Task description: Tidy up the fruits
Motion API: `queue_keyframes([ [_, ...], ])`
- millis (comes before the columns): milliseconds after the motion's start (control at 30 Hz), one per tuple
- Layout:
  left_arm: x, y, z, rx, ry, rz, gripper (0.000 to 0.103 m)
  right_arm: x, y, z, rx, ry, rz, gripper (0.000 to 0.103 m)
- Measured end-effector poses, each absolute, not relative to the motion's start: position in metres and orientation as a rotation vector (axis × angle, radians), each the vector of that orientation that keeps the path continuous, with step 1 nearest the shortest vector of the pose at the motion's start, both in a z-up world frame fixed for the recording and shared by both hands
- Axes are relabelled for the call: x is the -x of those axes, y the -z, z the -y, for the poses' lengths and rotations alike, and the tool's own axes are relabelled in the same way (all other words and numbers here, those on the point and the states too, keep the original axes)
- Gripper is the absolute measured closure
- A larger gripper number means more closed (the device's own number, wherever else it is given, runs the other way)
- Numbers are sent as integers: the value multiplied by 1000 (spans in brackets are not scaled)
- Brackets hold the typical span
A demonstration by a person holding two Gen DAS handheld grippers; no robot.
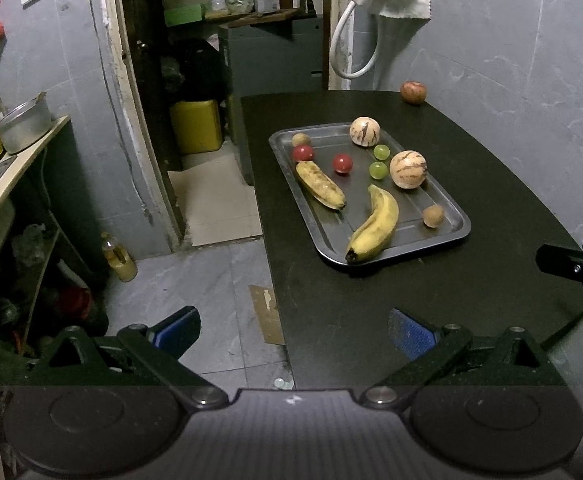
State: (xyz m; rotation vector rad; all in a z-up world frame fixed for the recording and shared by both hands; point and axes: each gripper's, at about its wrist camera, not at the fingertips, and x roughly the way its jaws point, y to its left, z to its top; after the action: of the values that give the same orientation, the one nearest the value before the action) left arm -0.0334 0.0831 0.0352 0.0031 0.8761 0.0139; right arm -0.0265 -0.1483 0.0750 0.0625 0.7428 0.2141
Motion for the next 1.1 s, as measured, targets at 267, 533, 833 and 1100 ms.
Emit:
queue_keyframes([
  [267, 34, -35, -82, -4, -12, -876, 0, 27, -75, 149, -63, -213, -743, 1],
  [533, 33, -35, -82, -4, -13, -875, 0, 27, -76, 149, -64, -219, -738, 1],
  [833, 33, -36, -84, 1, -12, -866, 0, 27, -76, 149, -64, -221, -738, 1],
  [1100, 33, -36, -84, 1, -13, -867, 1, 27, -76, 149, -64, -220, -739, 1],
])
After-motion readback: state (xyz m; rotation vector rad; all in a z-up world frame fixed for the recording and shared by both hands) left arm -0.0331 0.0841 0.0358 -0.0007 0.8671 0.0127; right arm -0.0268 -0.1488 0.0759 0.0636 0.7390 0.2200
